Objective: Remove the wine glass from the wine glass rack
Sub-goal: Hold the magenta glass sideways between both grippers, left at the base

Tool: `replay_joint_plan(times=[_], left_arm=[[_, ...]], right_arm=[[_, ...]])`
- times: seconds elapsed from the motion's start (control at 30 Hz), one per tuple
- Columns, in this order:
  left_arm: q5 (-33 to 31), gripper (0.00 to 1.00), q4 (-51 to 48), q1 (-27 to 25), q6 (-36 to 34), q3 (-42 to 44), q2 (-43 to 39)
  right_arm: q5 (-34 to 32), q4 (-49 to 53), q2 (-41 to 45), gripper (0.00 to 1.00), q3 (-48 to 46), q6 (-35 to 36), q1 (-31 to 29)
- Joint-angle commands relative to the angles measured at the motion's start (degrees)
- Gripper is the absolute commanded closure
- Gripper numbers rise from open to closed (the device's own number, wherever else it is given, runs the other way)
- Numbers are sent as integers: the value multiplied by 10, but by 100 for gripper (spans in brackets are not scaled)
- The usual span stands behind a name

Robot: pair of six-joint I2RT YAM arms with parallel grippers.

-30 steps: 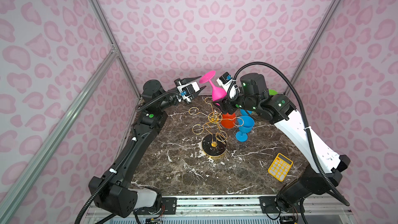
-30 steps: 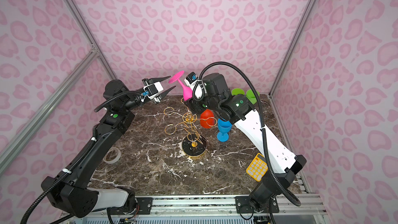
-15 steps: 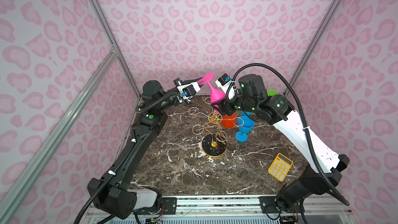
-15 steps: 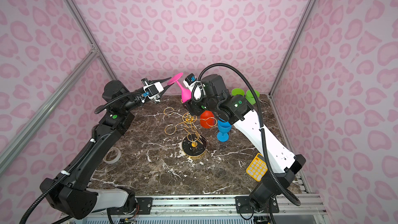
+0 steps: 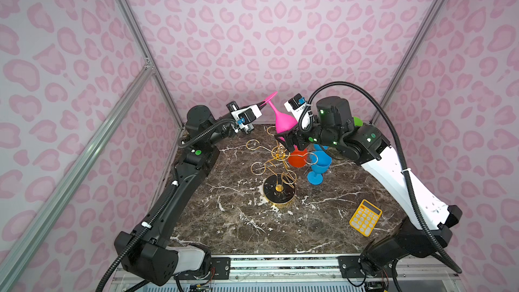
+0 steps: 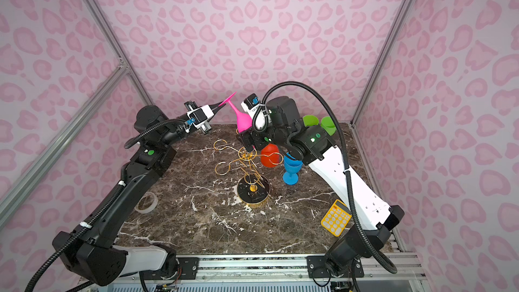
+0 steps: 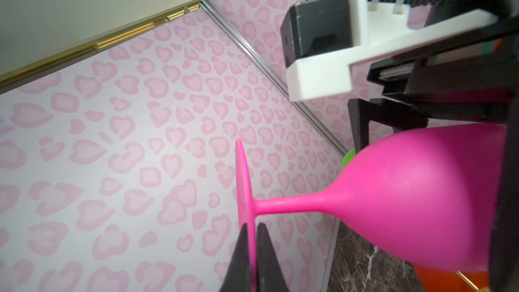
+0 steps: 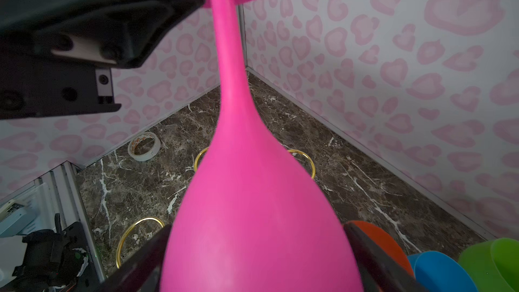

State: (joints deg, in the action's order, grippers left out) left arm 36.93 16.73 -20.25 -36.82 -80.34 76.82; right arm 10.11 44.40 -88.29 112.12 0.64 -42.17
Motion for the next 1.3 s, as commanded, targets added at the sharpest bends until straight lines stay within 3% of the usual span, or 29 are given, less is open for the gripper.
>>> replay_joint_plan(times=[0.0, 0.4, 0.53, 0.6, 0.67, 0.8, 1.27], left_arm=[[-20, 97, 57, 1, 64, -11, 6], [-94, 97, 18, 5, 237, -51, 40], [-92, 97, 13, 18, 325, -58, 49], [-75, 97, 15, 25, 352, -58, 49], [-55, 97, 15, 31, 381, -61, 51], [-16, 97, 15, 39, 424, -63, 51], [-14, 97, 11, 40, 421, -45, 39]], right_arm=[[-9, -49, 22, 4, -11, 0, 0], [-35, -244, 252, 2, -212, -13, 6], [-63, -280, 327, 9, -288, -30, 16], [-67, -294, 347, 18, -318, -41, 30], [-40, -303, 349, 29, -334, -60, 57], [27, -322, 319, 38, -340, -98, 106], [118, -386, 187, 43, -277, -130, 113]])
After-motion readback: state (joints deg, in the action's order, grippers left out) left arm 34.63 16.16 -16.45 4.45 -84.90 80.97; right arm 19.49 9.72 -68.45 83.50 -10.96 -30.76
